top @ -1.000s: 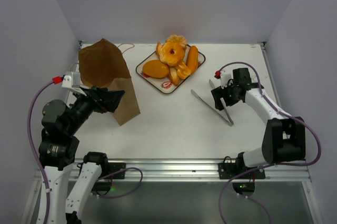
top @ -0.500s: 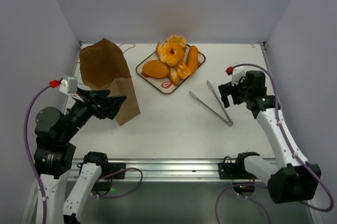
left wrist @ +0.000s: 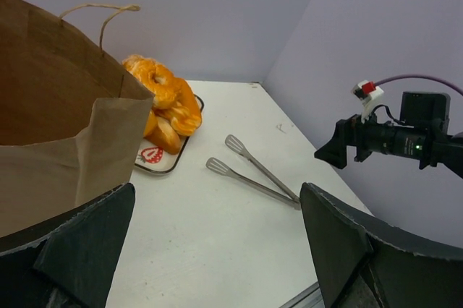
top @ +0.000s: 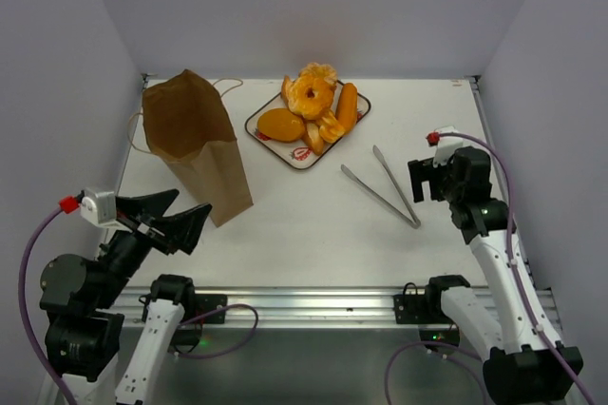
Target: Take the fake bread out of the paper bag
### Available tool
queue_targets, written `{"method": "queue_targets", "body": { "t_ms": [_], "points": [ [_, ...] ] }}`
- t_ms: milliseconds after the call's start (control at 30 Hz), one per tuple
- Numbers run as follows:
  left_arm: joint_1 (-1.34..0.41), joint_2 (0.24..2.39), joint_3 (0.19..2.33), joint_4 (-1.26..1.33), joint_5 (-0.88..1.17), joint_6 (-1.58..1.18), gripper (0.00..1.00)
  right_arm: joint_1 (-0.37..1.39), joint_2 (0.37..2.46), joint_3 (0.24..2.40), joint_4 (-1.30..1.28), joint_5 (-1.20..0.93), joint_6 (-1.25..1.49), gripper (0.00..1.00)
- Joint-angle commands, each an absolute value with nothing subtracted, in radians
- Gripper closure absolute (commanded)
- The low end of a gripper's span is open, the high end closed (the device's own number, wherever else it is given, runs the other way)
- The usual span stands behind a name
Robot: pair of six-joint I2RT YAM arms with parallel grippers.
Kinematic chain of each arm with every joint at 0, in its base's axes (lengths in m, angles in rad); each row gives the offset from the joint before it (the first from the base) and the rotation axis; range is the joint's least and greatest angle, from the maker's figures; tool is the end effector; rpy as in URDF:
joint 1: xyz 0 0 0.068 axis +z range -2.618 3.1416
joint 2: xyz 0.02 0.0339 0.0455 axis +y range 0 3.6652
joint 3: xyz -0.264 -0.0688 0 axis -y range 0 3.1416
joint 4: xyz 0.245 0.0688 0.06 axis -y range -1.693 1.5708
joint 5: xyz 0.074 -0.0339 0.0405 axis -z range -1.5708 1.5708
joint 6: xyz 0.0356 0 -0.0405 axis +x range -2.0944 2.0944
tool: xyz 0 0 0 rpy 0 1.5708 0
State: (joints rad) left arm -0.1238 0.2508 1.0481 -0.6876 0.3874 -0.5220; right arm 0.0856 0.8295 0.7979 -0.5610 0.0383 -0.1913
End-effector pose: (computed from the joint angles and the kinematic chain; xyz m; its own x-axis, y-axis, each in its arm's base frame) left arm -0.0028 -0.0132 0.4079 -0.1486 -0.4467 -0.8822 0.4763 0.7495 -0.4598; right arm 0.1789 0.0140 0.2993 -0.5361 -0.2367 -0.8103 -0.1586 0.9710 -0.1787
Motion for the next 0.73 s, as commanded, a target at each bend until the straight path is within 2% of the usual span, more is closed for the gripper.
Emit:
{"method": "queue_targets", "body": {
  "t_ms": [0,300,433,700],
  "points": [
    [-0.129,0.224,1.074,-0.759,0.341,-0.491,0.01,0.084,0.761,0.808,-0.535,0.077,-0.201,0.01],
    [-0.129,0.233,0.976,-0.738,0.311,-0.462,0.01,0.084,0.664,0.862,-0.601,-0.031,-0.207,0.01],
    [-0.129,0.206,0.922,-0.721,0.301,-0.46,0.01,0.083,0.623,0.818,-0.586,-0.089,-0.161,0.01],
    [-0.129,0.179,0.867,-0.689,0.273,-0.442,0.0,0.083,0.591,0.781,-0.538,-0.058,-0.149,0.01]
  ]
}}
